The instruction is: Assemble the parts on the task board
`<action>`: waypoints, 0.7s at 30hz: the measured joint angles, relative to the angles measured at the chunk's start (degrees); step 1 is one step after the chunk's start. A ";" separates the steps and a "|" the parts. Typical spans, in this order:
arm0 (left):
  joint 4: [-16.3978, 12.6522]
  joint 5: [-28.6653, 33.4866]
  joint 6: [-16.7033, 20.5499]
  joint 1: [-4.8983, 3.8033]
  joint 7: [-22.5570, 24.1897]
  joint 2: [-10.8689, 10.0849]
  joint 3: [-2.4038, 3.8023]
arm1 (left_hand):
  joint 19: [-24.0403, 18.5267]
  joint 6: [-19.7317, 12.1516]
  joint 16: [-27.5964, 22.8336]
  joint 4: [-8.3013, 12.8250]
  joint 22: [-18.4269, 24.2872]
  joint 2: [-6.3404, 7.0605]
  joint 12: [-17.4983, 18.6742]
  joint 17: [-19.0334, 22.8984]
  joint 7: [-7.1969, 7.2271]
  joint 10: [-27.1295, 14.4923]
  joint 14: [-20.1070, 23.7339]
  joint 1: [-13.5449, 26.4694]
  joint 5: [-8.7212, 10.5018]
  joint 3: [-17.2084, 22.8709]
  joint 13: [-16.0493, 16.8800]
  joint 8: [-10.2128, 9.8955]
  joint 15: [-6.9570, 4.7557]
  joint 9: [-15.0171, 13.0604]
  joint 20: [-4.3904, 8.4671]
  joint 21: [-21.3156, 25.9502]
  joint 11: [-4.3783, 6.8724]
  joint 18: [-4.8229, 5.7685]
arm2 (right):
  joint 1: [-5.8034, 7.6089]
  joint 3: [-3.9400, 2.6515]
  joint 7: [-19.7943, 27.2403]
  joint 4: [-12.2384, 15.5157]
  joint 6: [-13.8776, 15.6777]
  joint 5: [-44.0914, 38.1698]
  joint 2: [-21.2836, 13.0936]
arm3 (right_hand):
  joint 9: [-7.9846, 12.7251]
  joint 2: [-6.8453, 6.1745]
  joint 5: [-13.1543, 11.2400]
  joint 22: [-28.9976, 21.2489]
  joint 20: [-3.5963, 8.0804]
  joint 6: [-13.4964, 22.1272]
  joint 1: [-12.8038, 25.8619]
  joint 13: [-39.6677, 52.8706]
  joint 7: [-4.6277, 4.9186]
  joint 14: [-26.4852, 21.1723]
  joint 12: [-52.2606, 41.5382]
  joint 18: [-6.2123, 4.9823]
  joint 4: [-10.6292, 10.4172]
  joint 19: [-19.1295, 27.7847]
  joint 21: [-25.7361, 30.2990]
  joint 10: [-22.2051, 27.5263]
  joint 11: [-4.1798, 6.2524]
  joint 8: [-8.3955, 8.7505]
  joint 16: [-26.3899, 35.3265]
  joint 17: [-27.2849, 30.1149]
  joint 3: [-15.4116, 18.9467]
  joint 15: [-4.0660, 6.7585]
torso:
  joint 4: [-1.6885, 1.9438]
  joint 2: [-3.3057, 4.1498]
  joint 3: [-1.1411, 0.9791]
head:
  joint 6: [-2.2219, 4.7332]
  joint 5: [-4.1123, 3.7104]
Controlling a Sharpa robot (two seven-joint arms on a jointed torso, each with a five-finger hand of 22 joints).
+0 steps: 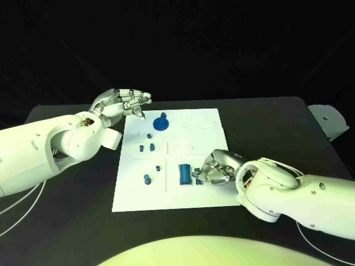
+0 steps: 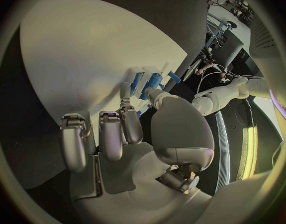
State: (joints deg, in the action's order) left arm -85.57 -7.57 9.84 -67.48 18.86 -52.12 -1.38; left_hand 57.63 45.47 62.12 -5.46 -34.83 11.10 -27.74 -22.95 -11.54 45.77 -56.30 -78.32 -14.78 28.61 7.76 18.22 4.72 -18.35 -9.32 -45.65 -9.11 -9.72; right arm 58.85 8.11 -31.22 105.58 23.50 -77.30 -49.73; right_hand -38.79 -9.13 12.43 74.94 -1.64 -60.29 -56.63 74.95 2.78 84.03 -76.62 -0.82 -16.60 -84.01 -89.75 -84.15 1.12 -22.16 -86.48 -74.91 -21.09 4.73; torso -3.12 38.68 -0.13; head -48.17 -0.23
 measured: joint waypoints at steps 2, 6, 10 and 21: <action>0.01 0.00 -0.01 0.00 -0.01 0.00 0.00 | 0.00 0.00 0.00 0.00 0.00 0.00 0.00 0.00 0.00 0.00 0.00 0.00 0.00 0.00 0.00 0.00 0.00 0.00 0.00 0.00 0.00 0.00 | -0.01 0.00 0.02 0.21 0.13 -0.13 -0.21 | -0.01 0.00 0.00 0.00 0.00 0.00 0.00 0.00 -0.01 0.00 0.00 0.00 0.16 0.00 0.00 0.00 0.00 0.00 0.00 0.00 0.17 0.00 | 0.00 0.00 0.00 | -0.02 0.00; 0.02 0.00 -0.02 0.00 -0.01 0.00 0.00 | 0.00 0.00 0.00 0.00 0.00 0.00 0.00 0.00 0.00 0.00 0.00 0.00 0.00 0.00 0.00 0.00 0.00 0.00 0.00 0.00 0.00 0.00 | -0.02 0.00 0.29 0.78 0.61 -0.44 -1.31 | -0.08 -0.08 0.00 0.00 0.00 0.00 -0.09 0.00 -0.02 0.00 0.00 0.00 0.64 0.00 0.00 0.00 0.00 0.00 0.00 0.00 0.64 0.00 | 0.00 0.00 0.00 | -0.02 0.03; 0.10 0.00 -0.02 0.00 -0.01 0.01 0.00 | 0.00 0.00 0.00 0.00 0.00 0.00 0.00 -0.01 0.00 0.00 0.00 0.00 0.00 0.00 0.00 0.00 0.00 0.01 0.00 0.00 0.00 0.00 | 0.05 0.00 1.48 1.34 1.72 -0.42 -2.88 | 0.01 -0.37 0.24 -0.01 0.00 1.31 -2.99 -0.01 0.41 0.00 0.48 0.00 1.17 0.00 0.00 0.00 0.00 0.47 0.00 0.00 1.17 0.00 | 0.00 -0.06 -0.01 | 0.02 0.14; 2.10 0.62 0.11 0.91 1.34 1.12 -0.01 | -0.65 0.00 -1.22 -2.39 1.95 0.31 -2.04 1.09 0.00 0.96 1.53 1.82 0.00 -2.39 0.09 1.41 -0.63 -0.29 0.00 3.14 0.95 -0.01 | 4.71 -0.03 23.58 -5.45 7.20 17.21 -4.77 | 2.07 -0.44 -2.01 -0.06 -2.73 9.35 -15.49 -15.80 4.60 -4.03 34.74 -5.39 4.69 7.41 32.68 17.57 -3.65 6.14 15.34 16.73 0.85 -3.12 | -0.40 -1.15 0.44 | 1.53 -0.06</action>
State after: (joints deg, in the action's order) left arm -83.47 -6.96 9.94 -66.56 20.20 -51.00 -1.39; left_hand 56.98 45.47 60.89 -7.85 -32.88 11.41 -29.78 -21.86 -11.54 46.73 -54.77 -76.50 -14.78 26.22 7.85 19.63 4.09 -18.65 -9.32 -42.51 -8.16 -9.73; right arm 63.55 8.07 -7.63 100.13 30.69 -60.09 -54.50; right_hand -36.72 -9.57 10.41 74.88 -4.37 -50.93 -72.12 59.15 7.37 80.00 -41.88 -6.20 -11.91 -76.60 -57.06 -66.58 -2.52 -16.02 -71.14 -58.18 -20.24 1.62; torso -3.52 37.53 0.31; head -46.64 -0.29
